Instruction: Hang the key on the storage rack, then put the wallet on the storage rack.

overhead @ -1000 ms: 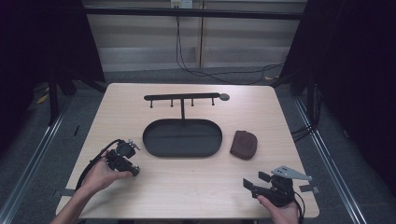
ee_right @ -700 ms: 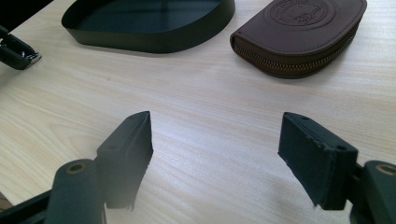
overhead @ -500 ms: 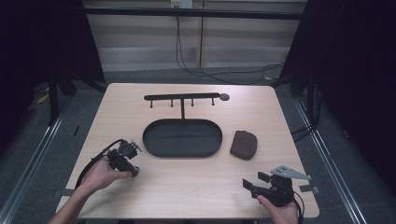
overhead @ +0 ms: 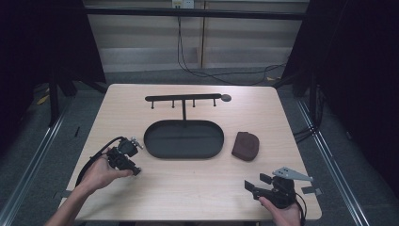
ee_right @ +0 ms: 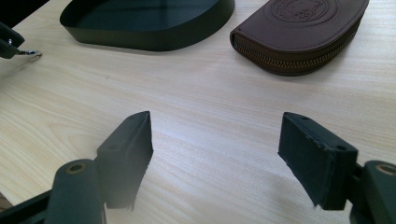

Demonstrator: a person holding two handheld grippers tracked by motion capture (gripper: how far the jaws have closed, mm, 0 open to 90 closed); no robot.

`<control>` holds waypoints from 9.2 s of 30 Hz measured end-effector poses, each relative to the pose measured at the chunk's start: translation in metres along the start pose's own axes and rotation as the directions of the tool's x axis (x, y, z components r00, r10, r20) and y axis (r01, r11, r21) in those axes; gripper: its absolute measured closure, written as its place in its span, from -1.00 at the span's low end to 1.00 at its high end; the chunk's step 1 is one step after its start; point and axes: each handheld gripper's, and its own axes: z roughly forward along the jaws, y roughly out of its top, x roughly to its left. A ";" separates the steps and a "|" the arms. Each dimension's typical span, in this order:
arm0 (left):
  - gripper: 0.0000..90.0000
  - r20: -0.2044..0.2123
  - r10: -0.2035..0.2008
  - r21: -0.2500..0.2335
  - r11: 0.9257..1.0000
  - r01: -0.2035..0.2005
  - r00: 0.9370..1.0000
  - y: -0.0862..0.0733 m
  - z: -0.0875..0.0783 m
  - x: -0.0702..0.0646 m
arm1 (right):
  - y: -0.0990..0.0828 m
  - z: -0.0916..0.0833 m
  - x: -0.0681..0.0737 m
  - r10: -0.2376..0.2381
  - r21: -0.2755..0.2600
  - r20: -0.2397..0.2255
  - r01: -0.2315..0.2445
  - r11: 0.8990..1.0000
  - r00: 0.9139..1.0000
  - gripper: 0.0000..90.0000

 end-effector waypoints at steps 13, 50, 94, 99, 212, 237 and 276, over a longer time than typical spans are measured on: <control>0.39 0.000 -0.020 -0.015 1.000 0.020 1.000 0.008 -0.020 0.000 | 0.000 0.000 0.000 0.000 0.001 0.001 0.000 1.000 1.000 -0.42; 0.39 -0.027 -0.067 0.035 0.997 0.068 0.997 0.030 -0.060 0.002 | 0.000 0.000 -0.001 0.005 0.004 0.004 -0.005 1.000 1.000 -0.43; 0.40 -0.042 -0.058 0.046 0.997 0.060 0.997 0.095 -0.116 0.003 | 0.000 0.001 -0.001 0.004 0.015 -0.001 -0.004 1.000 1.000 -0.43; 0.40 -0.043 -0.054 0.071 0.996 0.057 0.998 0.105 -0.118 0.005 | 0.000 0.001 -0.001 0.005 0.016 -0.003 -0.005 1.000 1.000 -0.43; -0.09 -0.056 -0.245 0.017 0.969 0.246 0.968 0.159 -0.093 0.053 | 0.000 0.003 0.001 -0.014 0.042 -0.019 0.015 0.999 1.000 -0.44; -0.36 -0.010 -0.246 -0.062 0.968 0.245 0.969 0.087 -0.087 0.043 | 0.002 0.006 0.000 -0.004 0.050 -0.025 0.005 0.999 1.000 -0.44; -0.42 0.162 -0.203 -0.418 0.872 0.254 0.966 -0.076 -0.018 -0.006 | 0.020 0.002 -0.019 0.085 0.074 -0.031 -0.082 0.994 0.996 -0.48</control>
